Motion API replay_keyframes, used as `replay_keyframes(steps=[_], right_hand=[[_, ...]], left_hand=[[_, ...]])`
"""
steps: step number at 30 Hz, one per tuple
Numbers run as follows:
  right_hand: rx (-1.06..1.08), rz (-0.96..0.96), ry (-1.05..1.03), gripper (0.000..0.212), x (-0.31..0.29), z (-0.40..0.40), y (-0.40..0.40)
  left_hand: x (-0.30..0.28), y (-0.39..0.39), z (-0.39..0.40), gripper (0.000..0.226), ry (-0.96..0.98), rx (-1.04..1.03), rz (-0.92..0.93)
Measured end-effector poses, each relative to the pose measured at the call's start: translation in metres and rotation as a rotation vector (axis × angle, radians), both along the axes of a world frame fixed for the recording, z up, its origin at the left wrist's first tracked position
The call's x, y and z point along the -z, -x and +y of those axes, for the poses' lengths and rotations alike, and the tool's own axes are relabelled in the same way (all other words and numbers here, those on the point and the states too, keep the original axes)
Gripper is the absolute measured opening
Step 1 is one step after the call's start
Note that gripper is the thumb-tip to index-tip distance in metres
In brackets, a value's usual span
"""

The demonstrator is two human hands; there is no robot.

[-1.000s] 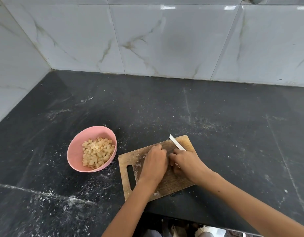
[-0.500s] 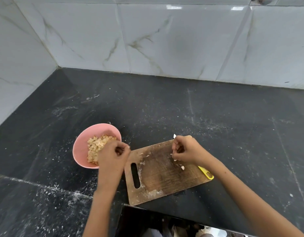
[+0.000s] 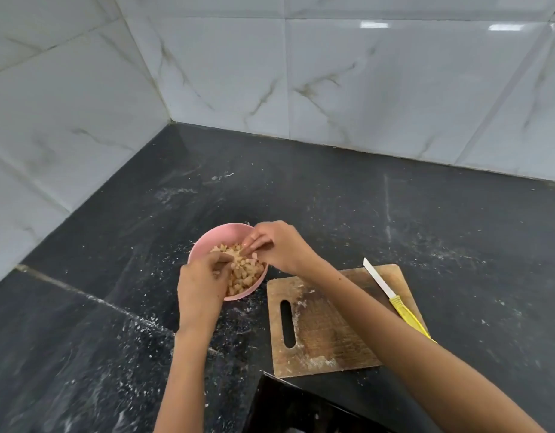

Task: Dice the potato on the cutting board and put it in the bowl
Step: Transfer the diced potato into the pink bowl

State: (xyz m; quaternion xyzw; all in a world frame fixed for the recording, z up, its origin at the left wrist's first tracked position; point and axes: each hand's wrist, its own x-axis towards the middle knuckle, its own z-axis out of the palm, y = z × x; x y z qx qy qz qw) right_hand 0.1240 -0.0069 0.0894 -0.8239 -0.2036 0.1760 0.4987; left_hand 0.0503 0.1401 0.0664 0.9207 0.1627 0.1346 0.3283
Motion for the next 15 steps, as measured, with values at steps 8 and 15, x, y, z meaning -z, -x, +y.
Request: replay_keyframes(steps=[8, 15], right_hand=[[0.184, 0.4, -0.267, 0.011, 0.0, -0.048, 0.006], [0.053, -0.037, 0.568, 0.014, 0.024, -0.156, 0.042]], left_hand=[[0.008, 0.003, -0.004, 0.016, -0.169, 0.011, -0.011], [0.023, 0.013, -0.064, 0.013, -0.175, 0.195, -0.18]])
